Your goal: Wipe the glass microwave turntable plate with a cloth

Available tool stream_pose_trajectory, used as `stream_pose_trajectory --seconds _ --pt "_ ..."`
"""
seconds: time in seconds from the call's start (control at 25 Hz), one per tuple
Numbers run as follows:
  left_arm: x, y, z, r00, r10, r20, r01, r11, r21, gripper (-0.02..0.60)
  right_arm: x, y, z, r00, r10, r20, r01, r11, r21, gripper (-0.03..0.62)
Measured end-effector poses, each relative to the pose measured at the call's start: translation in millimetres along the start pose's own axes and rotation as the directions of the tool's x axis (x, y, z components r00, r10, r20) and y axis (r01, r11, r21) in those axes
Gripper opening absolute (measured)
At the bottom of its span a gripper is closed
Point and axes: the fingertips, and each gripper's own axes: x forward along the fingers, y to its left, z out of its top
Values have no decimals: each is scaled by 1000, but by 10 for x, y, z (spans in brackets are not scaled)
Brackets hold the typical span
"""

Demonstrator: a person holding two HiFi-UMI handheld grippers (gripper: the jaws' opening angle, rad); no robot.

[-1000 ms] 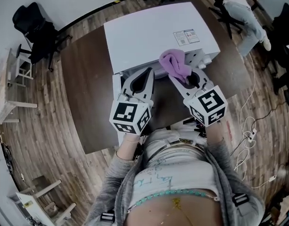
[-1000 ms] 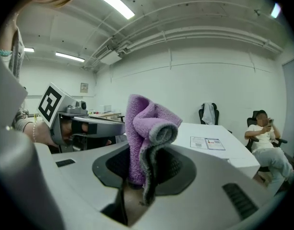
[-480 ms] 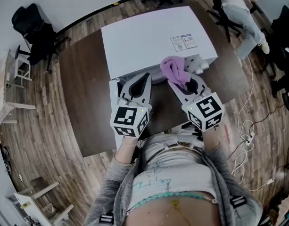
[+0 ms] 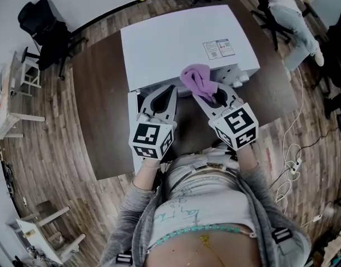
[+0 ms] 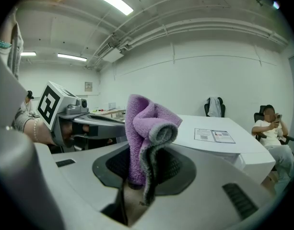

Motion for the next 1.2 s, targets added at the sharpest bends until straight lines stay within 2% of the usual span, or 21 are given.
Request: stream_pose_trajectory --seconds 0.16,1.2 --pt "-13 6 -44 1000 0 -18 0 1000 11 11 41 26 1 1000 6 -5 -6 1000 -6 123" --pt "-17 13 -161 998 -47 -50 45 998 -40 11 272 98 3 999 30 -34 -31 999 -30 123"
